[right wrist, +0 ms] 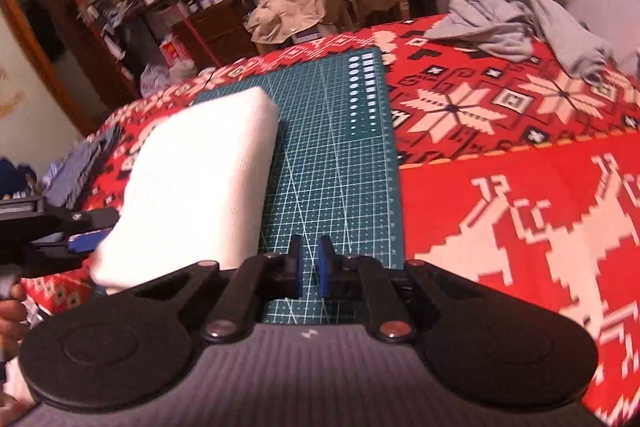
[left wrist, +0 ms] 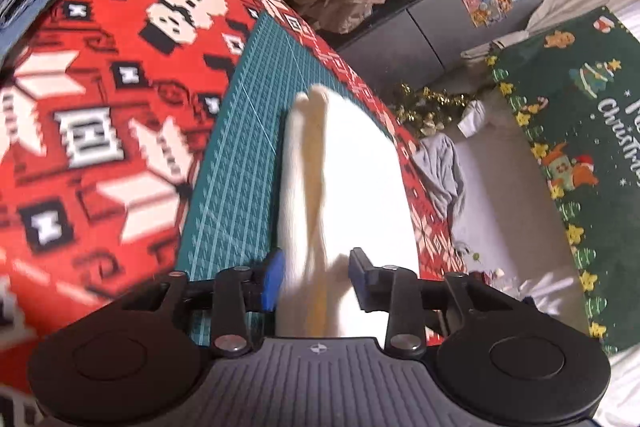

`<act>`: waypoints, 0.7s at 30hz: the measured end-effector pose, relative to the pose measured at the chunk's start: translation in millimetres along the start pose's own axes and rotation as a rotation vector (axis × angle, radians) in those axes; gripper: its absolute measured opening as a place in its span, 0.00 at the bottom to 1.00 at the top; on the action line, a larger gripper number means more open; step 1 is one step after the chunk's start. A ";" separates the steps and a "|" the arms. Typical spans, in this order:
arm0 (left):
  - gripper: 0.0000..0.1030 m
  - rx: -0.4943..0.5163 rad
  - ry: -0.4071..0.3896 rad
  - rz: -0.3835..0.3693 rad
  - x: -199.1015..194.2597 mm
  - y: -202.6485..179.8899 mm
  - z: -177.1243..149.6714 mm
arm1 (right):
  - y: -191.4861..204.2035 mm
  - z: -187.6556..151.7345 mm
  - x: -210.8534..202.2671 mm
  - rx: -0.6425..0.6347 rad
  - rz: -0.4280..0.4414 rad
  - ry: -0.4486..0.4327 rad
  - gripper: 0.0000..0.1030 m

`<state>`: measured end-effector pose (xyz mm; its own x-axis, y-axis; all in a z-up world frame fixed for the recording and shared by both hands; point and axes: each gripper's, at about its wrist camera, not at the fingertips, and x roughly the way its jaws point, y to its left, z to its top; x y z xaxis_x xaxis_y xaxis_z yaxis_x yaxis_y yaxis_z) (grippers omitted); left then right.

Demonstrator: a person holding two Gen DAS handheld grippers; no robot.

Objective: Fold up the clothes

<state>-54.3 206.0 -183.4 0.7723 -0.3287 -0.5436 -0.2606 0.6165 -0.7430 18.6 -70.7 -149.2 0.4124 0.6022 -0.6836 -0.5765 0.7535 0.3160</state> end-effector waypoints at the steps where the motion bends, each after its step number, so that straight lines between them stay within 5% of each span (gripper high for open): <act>1: 0.39 0.017 0.004 0.012 0.7 -2.1 -3.2 | 3.2 -0.7 2.6 -0.015 0.012 0.006 0.08; 14: 0.30 0.114 0.027 0.120 2.8 -17.9 -17.0 | 50.4 -24.0 -14.1 -0.256 0.036 0.016 0.00; 21: 0.27 0.187 0.024 0.181 -6.5 -34.8 -23.2 | 40.3 -27.4 -24.6 -0.252 0.002 0.019 0.09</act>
<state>-63.7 170.1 -163.0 0.7080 -0.2169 -0.6721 -0.2800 0.7875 -0.5491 -34.1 -62.4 -137.7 0.3989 0.5966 -0.6964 -0.7360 0.6613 0.1449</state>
